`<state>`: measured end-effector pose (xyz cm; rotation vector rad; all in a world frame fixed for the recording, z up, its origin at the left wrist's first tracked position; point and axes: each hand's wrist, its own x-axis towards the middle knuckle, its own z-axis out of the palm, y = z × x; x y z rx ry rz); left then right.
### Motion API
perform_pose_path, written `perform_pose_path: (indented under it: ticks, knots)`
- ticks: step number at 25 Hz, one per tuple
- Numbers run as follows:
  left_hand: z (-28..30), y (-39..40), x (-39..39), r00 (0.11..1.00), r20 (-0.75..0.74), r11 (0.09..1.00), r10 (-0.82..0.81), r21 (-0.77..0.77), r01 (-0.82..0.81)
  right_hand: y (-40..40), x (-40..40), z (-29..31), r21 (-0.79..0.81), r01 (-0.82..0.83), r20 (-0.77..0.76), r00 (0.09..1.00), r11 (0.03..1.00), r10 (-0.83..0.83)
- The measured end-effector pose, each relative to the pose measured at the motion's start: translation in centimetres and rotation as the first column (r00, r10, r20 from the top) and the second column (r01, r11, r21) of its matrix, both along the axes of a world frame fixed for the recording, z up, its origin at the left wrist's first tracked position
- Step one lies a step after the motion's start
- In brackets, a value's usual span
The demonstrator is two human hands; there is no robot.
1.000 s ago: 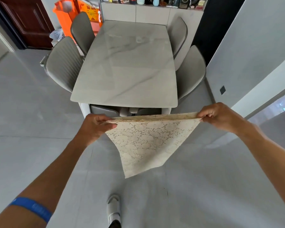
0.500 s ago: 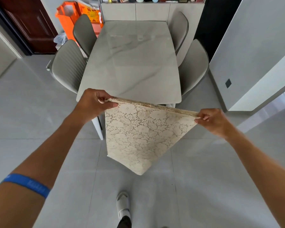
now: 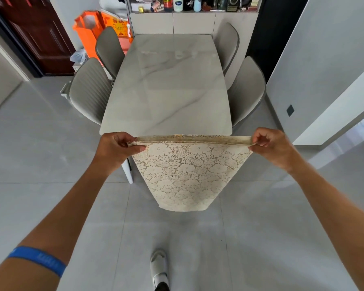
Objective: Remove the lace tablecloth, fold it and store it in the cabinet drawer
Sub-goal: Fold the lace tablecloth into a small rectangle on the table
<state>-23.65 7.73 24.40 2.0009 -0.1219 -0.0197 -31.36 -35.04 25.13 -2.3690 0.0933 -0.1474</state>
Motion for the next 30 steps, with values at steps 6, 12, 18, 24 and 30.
perform_pose_path:
  ticks: [6,12,18,24,30]
  knots:
    - [-0.4,1.6,0.2,0.996,-0.087,0.999,-0.036,-0.009,0.036,2.4,-0.1,-0.1,0.336,0.183,0.013,0.98,0.924,-0.199]
    - [-0.6,1.3,0.0,0.983,-0.169,0.983,0.073,-0.152,-0.099,3.4,0.2,1.1,0.428,0.332,-0.137,0.943,0.84,-0.303]
    - [-0.1,0.4,-0.5,0.985,-0.163,0.987,0.064,-0.134,-0.086,4.1,0.0,1.2,0.447,0.331,-0.12,0.943,0.831,-0.311]
    - [2.1,-1.1,-1.7,0.998,-0.018,0.973,0.059,-0.221,-0.062,5.3,-0.2,4.3,0.692,0.253,-0.071,0.956,0.676,-0.285]
    - [6.6,0.1,-2.1,0.991,0.137,0.946,-0.009,-0.319,0.053,4.4,-0.9,9.9,0.634,0.061,0.272,0.915,0.771,-0.296]
